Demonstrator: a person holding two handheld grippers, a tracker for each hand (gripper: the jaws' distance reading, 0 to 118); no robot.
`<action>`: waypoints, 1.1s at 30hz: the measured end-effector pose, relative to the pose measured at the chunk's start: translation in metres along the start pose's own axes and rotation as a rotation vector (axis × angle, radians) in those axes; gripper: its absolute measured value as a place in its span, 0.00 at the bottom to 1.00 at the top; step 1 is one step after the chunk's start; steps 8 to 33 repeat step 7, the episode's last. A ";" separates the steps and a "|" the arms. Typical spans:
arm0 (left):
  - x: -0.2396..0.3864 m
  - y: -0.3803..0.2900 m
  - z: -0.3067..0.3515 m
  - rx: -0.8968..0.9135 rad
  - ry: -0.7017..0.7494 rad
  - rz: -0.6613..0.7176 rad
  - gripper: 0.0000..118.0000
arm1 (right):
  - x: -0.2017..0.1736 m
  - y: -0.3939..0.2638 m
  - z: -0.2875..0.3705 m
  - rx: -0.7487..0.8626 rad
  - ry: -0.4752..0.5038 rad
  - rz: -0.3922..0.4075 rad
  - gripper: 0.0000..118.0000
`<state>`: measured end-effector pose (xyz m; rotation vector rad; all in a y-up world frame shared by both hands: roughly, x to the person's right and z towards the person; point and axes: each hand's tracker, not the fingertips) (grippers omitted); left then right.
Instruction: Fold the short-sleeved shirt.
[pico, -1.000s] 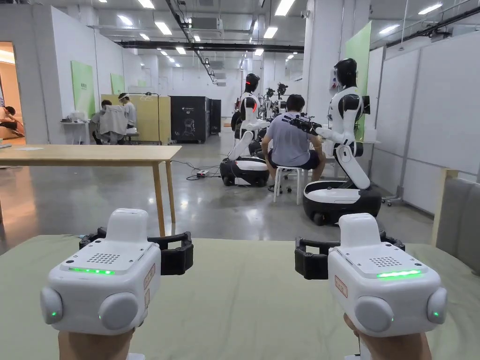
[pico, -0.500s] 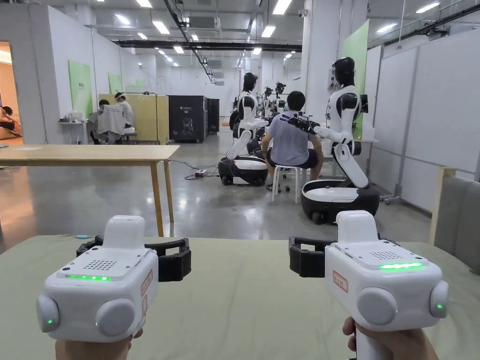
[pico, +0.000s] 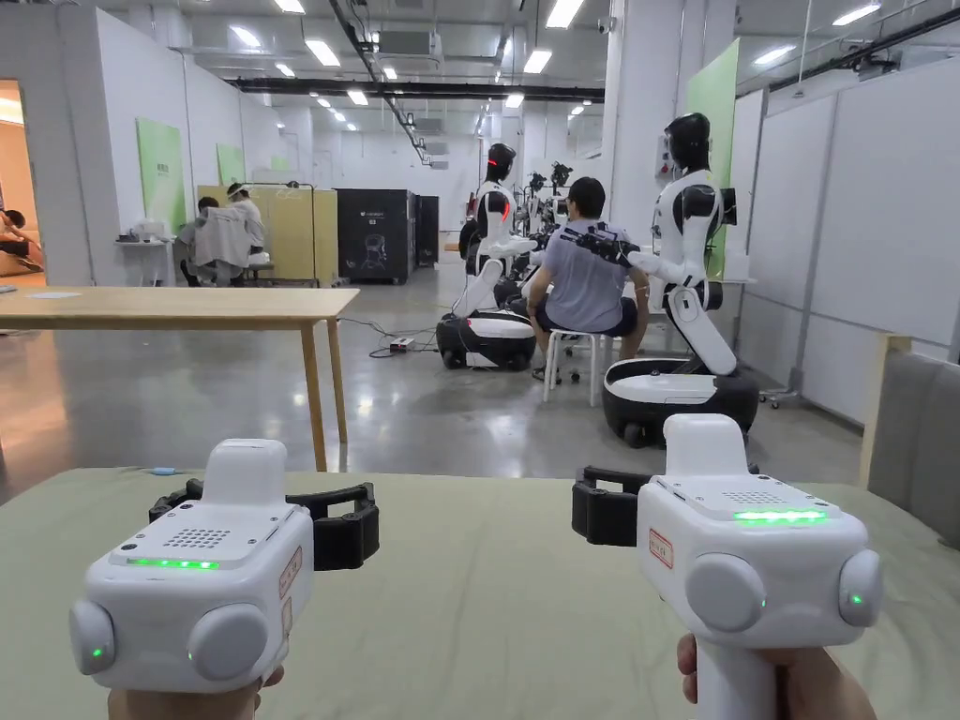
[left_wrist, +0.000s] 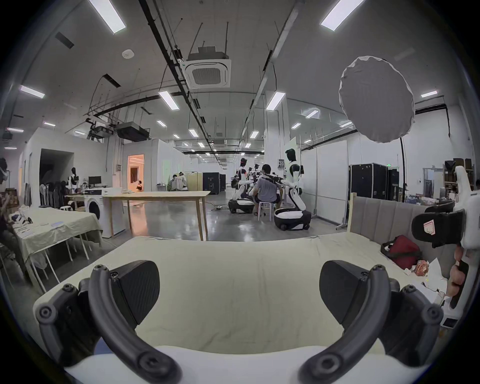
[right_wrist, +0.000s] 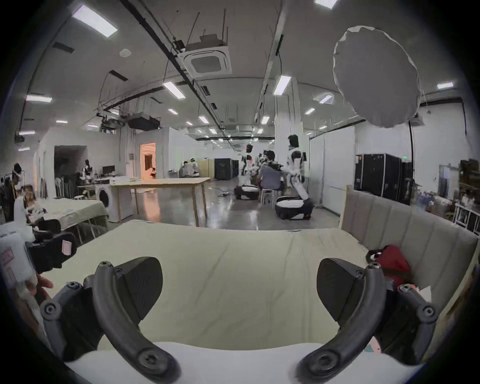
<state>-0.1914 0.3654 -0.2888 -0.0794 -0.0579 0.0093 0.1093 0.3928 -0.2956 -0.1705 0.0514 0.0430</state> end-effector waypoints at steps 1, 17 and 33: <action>-0.001 0.000 0.000 -0.001 0.001 0.001 1.00 | 0.000 -0.001 0.001 -0.003 0.001 -0.001 0.99; -0.002 0.001 0.001 0.002 0.004 0.017 1.00 | 0.003 -0.007 0.000 -0.024 0.019 -0.036 0.99; -0.002 0.001 0.001 0.002 0.004 0.017 1.00 | 0.003 -0.007 0.000 -0.024 0.019 -0.036 0.99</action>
